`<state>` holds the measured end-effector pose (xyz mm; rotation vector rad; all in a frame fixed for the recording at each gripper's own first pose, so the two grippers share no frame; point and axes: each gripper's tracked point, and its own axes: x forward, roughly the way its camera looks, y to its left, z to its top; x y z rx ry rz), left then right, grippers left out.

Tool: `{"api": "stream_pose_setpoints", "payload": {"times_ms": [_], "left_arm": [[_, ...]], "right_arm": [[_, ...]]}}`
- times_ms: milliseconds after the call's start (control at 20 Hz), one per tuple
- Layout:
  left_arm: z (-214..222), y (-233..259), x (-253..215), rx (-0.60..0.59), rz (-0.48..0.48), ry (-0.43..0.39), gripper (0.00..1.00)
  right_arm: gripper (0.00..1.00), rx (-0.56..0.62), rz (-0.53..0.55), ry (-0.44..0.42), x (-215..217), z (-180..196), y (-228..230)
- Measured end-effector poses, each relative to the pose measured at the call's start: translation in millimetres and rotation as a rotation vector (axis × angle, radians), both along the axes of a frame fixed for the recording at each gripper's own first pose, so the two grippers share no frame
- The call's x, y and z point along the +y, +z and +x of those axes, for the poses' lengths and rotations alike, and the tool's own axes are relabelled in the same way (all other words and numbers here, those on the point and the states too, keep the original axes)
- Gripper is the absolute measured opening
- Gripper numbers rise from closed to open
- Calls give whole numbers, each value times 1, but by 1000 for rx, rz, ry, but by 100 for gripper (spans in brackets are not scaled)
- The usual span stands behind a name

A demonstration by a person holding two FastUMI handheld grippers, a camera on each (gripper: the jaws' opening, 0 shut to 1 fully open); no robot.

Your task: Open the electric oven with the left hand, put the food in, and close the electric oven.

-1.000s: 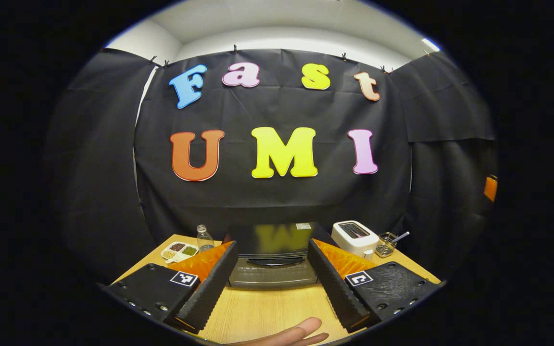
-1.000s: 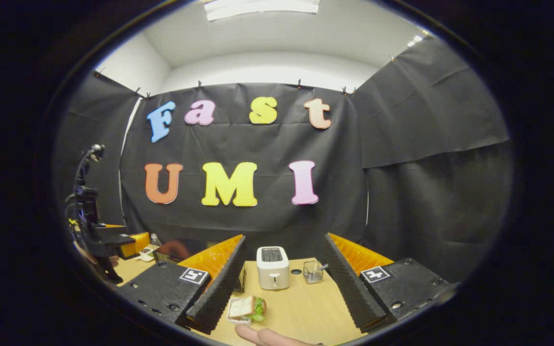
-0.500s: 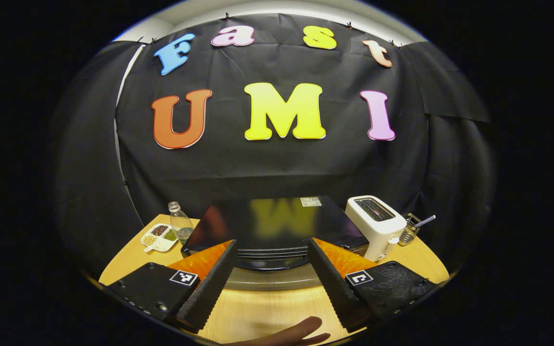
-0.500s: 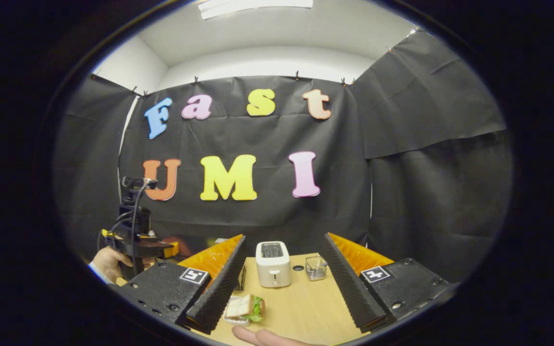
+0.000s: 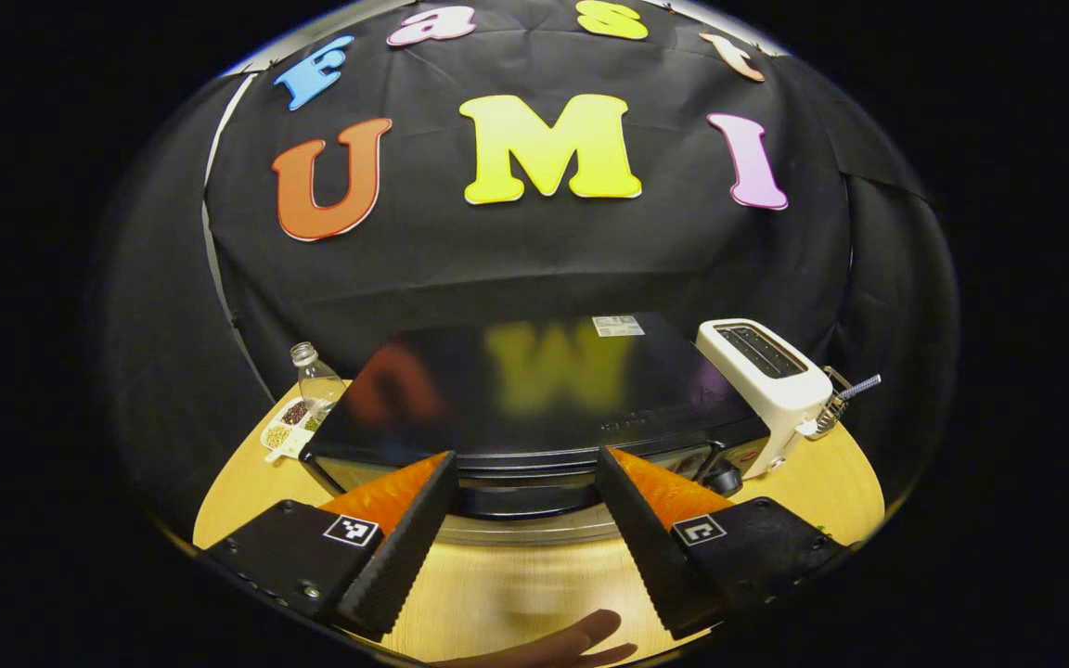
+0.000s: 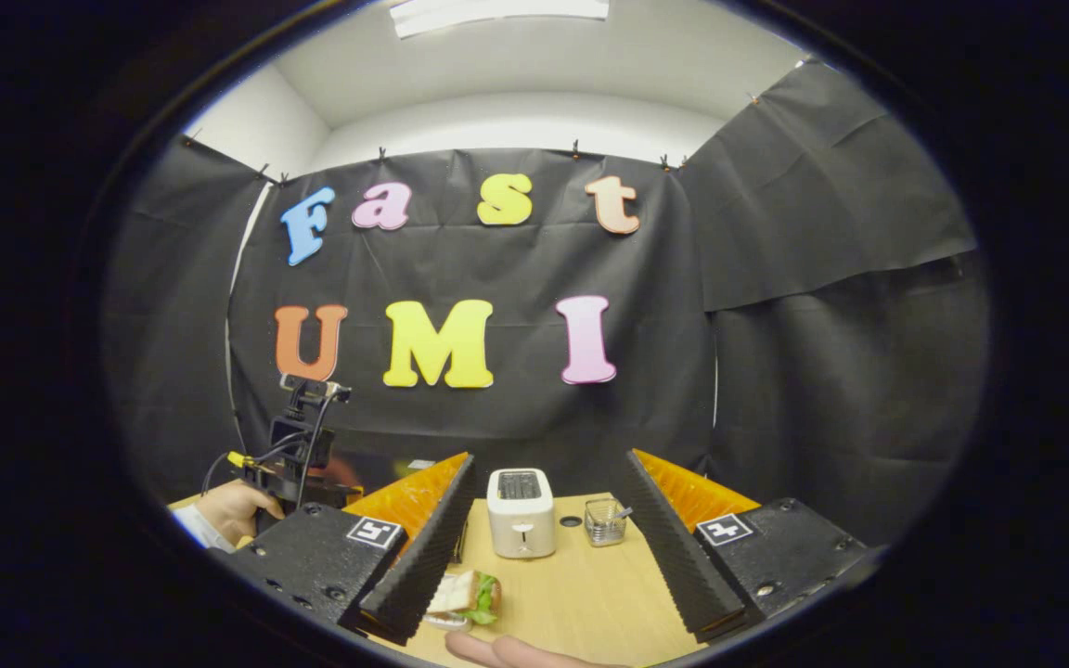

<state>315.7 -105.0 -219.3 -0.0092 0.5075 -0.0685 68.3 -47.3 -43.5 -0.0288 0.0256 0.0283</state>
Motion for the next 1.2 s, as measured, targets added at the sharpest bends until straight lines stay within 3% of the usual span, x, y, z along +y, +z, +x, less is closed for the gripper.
{"api": "stream_pose_setpoints", "payload": {"times_ms": [50, 100, 150, 200, 450, 500, 550, 600, 700, 750, 800, 850, 900, 950, 1000, 1050, 1100, 1150, 1200], "left_arm": [[1, -2, 3, 11, -5, 11, 98], [-3, -1, -1, 14, -25, 5, 98], [-3, -3, 0, 19, -20, -2, 87], [-1, -3, 0, 14, -22, -9, 98], [-10, -5, 1, 11, -20, -9, 100], [-16, -5, 2, 13, -23, -8, 99], [-22, -6, 1, 19, -29, -5, 99], [-27, -7, 0, 16, -29, -5, 99], [-41, -8, 1, 9, -28, -1, 99], [-49, -11, 1, 11, -32, 1, 99], [-56, -12, 0, -1, -35, 3, 99], [-66, -16, 0, -5, -35, 2, 99], [-77, -19, 1, -15, -34, 3, 99], [-86, -23, 0, -21, -36, 5, 99], [-95, -28, -1, -28, -39, 8, 99], [-105, -34, -2, -32, -36, 7, 99], [-114, -39, -2, -38, -33, 5, 99], [-121, -45, -3, -40, -33, 4, 99], [-129, -51, -2, -40, -38, 7, 99]], "right_arm": [[100, 0, 1, -3, -2, 0, 0], [89, 0, 2, -5, -2, 0, -1], [89, -4, 2, -4, -2, -1, 1], [89, -10, 2, -6, -3, -1, 2], [90, 3, 7, -11, -4, -4, -3], [100, 4, 7, -13, -5, -5, -4], [100, 3, 6, -16, -7, -6, -4], [89, 2, 7, -20, -8, -7, -4], [89, 0, 10, -23, -10, -11, -4], [100, -2, 13, -22, -11, -13, -4], [100, -5, 12, -21, -12, -15, -5], [89, -6, 10, -24, -14, -17, -6], [89, -7, 10, -25, -15, -19, -7], [100, -8, 11, -23, -16, -21, -8], [89, -8, 12, -22, -18, -22, -9], [89, -12, 14, -23, -19, -24, -9], [100, -13, 14, -25, -22, -27, -10], [89, -15, 12, -26, -24, -29, -10], [100, -19, 11, -31, -26, -30, -12]]}}
